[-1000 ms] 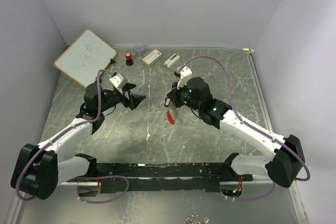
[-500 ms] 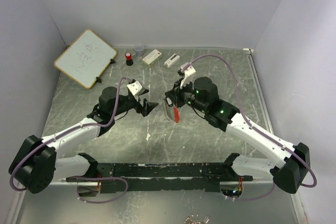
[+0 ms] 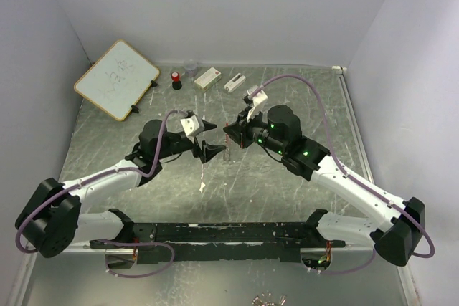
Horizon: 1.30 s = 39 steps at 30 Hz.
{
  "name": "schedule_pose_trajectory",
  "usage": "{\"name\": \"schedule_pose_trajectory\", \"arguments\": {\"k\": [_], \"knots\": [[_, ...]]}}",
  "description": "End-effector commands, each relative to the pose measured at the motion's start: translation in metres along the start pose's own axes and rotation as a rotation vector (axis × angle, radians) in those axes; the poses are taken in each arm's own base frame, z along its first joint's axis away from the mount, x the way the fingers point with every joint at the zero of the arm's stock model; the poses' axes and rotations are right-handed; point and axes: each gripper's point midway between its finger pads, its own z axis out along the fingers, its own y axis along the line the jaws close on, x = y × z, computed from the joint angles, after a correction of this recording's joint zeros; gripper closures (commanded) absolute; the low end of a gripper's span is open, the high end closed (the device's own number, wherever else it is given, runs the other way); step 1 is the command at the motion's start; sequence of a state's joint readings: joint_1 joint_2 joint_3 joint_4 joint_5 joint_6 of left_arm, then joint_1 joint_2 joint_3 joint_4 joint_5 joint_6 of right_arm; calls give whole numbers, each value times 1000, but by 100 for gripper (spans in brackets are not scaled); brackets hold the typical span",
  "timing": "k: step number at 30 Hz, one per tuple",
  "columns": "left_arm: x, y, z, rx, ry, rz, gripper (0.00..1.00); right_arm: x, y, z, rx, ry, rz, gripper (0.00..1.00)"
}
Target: Remove the keys from the keyring
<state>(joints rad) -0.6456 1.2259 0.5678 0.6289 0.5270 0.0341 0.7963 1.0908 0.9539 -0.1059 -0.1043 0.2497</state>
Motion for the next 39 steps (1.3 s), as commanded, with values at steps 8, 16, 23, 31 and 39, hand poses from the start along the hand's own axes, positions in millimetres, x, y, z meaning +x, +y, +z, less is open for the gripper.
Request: {"name": "schedule_pose_trajectory", "arguments": {"k": [8,16,23,31,39], "knots": [[-20,-24,-3,94,-64,54,12,-19,10,3,-35,-60,-3,100],[-18,-28,0,108,-58,50,14,-21,12,2,-36,-63,-4,100],[-13,-28,0,85,-56,52,15,-23,14,-1,-46,-80,2,100],[-9,-21,8,56,-51,87,22,-26,20,0,-69,-83,0,100],[-8,-15,12,30,-81,115,22,-26,24,1,-85,-79,1,100]]}}
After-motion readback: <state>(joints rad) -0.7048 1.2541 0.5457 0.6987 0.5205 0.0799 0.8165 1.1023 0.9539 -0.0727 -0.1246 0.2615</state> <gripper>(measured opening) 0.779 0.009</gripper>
